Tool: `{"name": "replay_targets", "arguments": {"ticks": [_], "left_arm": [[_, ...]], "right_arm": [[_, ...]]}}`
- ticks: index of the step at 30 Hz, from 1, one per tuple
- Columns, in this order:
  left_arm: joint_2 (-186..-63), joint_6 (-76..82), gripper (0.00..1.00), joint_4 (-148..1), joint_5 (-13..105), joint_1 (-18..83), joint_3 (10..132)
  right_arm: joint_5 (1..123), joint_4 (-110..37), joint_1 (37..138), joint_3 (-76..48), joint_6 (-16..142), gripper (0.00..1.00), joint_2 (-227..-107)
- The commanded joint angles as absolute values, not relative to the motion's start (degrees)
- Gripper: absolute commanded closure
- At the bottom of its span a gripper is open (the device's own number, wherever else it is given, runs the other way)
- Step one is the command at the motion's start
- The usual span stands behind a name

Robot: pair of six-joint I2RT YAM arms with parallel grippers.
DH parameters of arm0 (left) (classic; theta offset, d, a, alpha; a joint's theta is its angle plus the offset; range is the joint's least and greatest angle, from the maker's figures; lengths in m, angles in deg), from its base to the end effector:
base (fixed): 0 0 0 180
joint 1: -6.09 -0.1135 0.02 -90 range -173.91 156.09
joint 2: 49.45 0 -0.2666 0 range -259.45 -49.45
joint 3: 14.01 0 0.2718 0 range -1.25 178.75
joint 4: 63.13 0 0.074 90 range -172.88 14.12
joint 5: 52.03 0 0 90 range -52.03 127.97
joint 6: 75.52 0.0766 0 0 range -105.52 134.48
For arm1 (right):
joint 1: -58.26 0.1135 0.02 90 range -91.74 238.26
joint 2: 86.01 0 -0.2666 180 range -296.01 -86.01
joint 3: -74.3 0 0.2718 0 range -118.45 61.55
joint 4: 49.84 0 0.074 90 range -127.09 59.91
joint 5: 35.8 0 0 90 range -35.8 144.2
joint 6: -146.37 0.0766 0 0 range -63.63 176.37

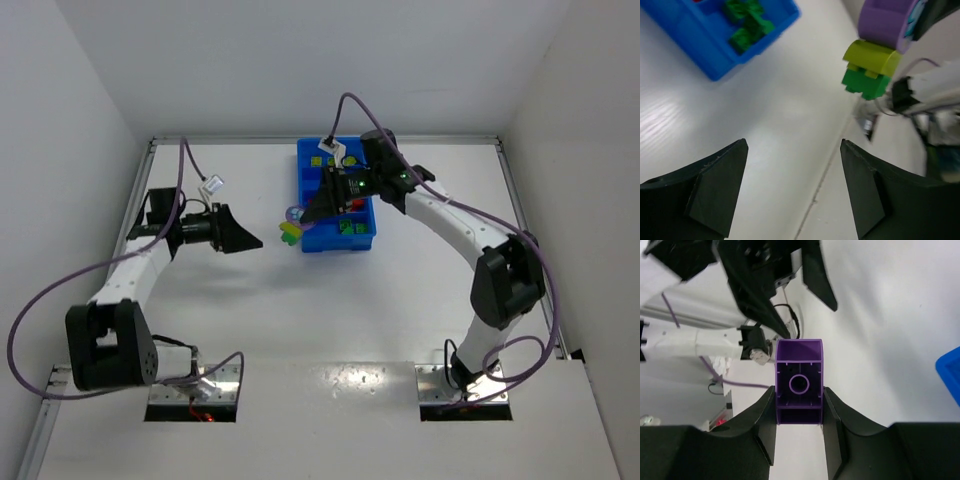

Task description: Sort the legos into containers by color

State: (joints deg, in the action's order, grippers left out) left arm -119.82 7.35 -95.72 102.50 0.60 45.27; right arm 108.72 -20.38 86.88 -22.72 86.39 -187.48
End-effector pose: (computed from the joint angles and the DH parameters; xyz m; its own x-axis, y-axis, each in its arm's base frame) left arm 0.2799 -0.0426 0.2385 -0.7577 -0.1264 -0.6402 0.5187 0.4785 -0.7085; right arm 0.3584 0.2666 0.2876 -0.8599 -0.1384 -0.4913 -0.5094 0.2946 0.8086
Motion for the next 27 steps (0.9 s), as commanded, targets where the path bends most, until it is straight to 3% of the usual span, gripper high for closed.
{"name": "replay_targets", "arguments": {"ticks": [1, 4, 8, 10, 13, 27], "left_arm": [[-125.63, 7.36, 0.2, -94.07, 124.05, 0.03, 51.29], [-131.16, 10.7, 0.2, -96.7, 130.84, 1.25, 54.8], [-131.8, 16.4, 0.2, -101.1, 130.87, 3.98, 56.05], [-131.27, 22.89, 0.29, -104.25, 130.87, 5.21, 56.05], [-130.67, 27.49, 0.33, -109.01, 130.87, 5.74, 56.05], [-128.29, 32.06, 0.2, -112.53, 130.87, 6.97, 55.52]], "right_arm": [[112.18, -25.04, 86.65, -19.93, 85.38, 1.0, -184.27], [115.97, -27.77, 86.65, -18.62, 87.83, 1.0, -184.27], [120.1, -33.82, 86.65, -19.31, 92.4, 1.0, -186.11], [121.08, -36.55, 86.65, -20.01, 96.18, 1.0, -187.51], [122.4, -40.59, 86.65, -20.63, 99.6, 1.0, -189.18], [124.16, -43.59, 87.18, -23.53, 102.52, 1.0, -193.67]]}}
